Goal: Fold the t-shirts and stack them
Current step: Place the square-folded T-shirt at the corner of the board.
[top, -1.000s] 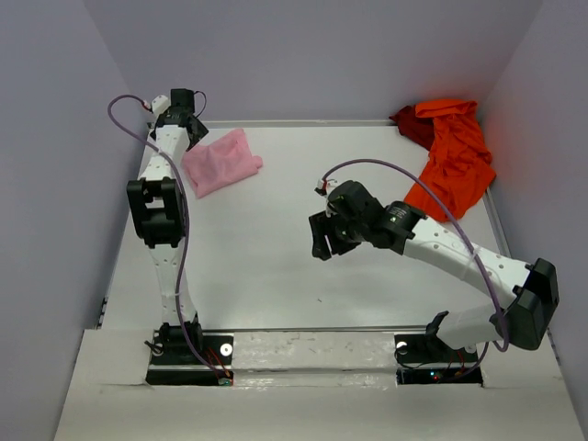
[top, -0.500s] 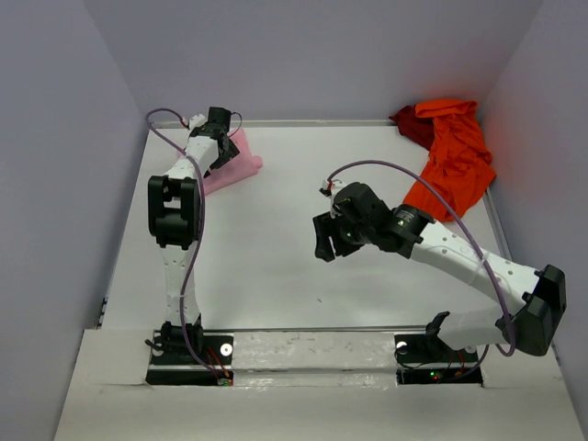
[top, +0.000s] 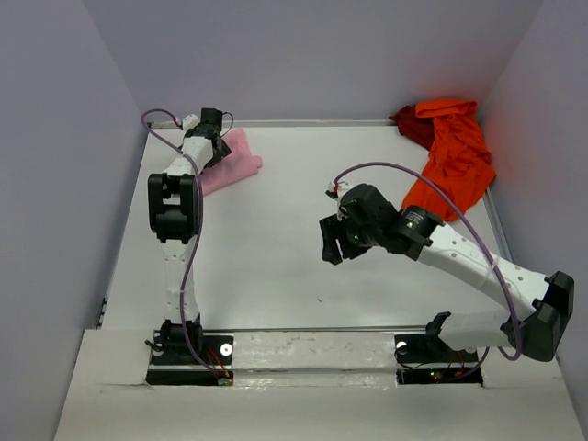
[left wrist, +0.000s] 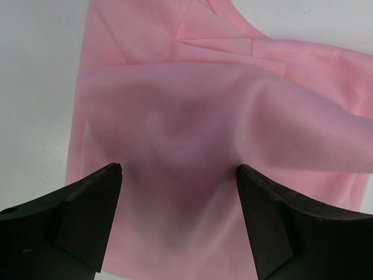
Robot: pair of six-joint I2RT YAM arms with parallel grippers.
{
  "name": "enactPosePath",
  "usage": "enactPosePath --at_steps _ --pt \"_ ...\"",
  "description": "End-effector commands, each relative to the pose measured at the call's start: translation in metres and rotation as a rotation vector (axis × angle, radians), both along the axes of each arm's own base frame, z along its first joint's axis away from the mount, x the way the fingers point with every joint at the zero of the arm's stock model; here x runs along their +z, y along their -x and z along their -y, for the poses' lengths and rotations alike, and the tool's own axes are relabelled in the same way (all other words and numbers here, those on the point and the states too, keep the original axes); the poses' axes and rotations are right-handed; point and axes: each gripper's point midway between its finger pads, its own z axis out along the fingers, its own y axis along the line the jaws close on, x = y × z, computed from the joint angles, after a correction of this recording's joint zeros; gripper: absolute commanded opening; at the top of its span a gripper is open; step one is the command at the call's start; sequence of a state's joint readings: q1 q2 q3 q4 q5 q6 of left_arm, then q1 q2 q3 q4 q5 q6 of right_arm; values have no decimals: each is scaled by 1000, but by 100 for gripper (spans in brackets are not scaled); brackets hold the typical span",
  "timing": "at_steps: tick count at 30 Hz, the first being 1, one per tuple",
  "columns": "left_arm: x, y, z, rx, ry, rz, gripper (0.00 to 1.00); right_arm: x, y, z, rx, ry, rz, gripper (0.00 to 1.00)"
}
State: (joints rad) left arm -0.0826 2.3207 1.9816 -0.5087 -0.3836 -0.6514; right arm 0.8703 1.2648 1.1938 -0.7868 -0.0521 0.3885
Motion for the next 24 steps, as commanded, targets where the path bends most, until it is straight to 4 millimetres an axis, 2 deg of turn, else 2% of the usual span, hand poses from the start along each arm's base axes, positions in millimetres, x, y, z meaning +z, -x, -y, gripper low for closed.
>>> enactPosePath --at_steps 1,9,14,16,18,20,21,22,24 --pt "6 -15 -16 11 -31 33 89 15 -4 4 5 6 34 63" --pt "-18 -28 -27 17 -9 25 89 18 -8 0 19 13 14 63" --pt "-14 -49 -34 5 32 80 89 17 -5 1 30 28 -3 63" --pt "-8 -54 -60 41 41 108 89 17 -5 0 37 32 -9 63" --pt "-5 -56 -75 57 47 121 89 18 -5 -2 41 30 -14 63" --pt "2 -60 -86 64 36 142 89 16 -6 -4 47 35 -21 63" --pt "2 -61 -89 59 51 150 89 17 -6 -6 53 33 -23 63" --pt "2 -60 -103 75 63 155 89 16 -7 -7 57 37 -27 63" --pt "-3 -60 -109 68 98 157 88 15 -10 -7 56 42 -28 63"
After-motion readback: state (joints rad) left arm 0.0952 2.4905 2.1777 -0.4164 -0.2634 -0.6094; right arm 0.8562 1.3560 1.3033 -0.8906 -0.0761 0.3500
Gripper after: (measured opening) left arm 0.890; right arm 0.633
